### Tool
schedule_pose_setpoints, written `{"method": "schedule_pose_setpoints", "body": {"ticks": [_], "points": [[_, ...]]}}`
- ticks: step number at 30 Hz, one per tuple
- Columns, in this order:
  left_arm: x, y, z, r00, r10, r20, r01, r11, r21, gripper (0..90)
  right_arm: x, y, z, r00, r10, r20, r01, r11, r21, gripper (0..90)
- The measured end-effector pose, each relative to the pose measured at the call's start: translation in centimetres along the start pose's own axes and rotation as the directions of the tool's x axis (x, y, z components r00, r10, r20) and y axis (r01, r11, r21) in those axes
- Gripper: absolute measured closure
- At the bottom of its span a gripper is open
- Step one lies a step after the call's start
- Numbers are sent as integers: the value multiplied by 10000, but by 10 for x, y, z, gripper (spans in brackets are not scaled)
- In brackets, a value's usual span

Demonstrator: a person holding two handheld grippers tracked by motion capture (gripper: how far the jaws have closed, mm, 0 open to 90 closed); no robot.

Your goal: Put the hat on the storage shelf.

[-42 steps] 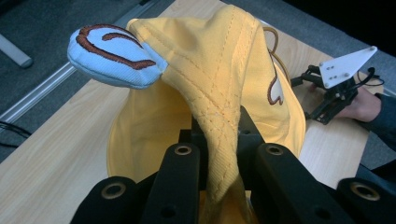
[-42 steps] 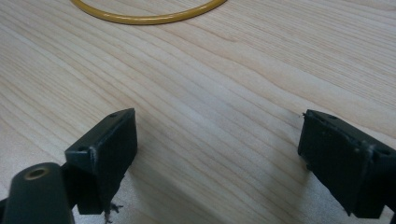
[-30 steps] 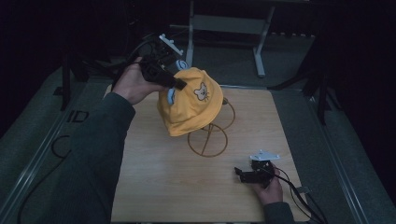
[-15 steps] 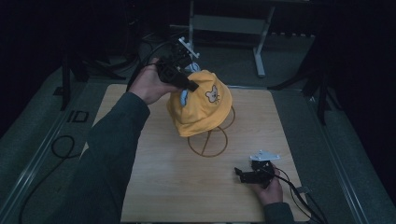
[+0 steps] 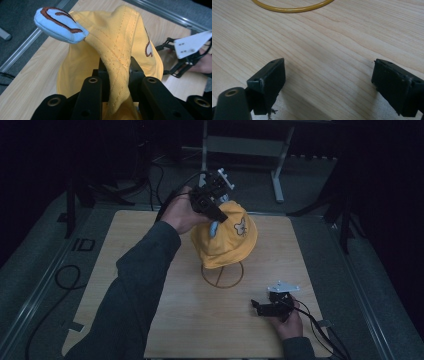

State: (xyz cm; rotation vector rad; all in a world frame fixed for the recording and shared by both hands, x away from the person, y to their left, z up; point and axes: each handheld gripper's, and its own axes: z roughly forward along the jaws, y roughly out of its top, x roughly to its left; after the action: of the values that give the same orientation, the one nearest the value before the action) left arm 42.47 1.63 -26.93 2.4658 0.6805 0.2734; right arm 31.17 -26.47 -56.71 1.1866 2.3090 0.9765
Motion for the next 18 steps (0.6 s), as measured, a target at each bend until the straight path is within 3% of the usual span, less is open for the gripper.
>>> {"method": "schedule_pose_setpoints", "body": {"ticks": [4,8,18], "points": [[-3,3,10,10000,18,-31,-18,10000,64,739,0,0,0,10000,8,-8,-8,10000,11,117],[-4,6,22,9997,-218,-128,216,9997,-106,608,0,0,0,10000,7,-10,-7,10000,8,117],[2,1,23,9956,-765,-542,730,9953,-632,356,0,0,0,10000,9,-15,-9,10000,17,117]]}}
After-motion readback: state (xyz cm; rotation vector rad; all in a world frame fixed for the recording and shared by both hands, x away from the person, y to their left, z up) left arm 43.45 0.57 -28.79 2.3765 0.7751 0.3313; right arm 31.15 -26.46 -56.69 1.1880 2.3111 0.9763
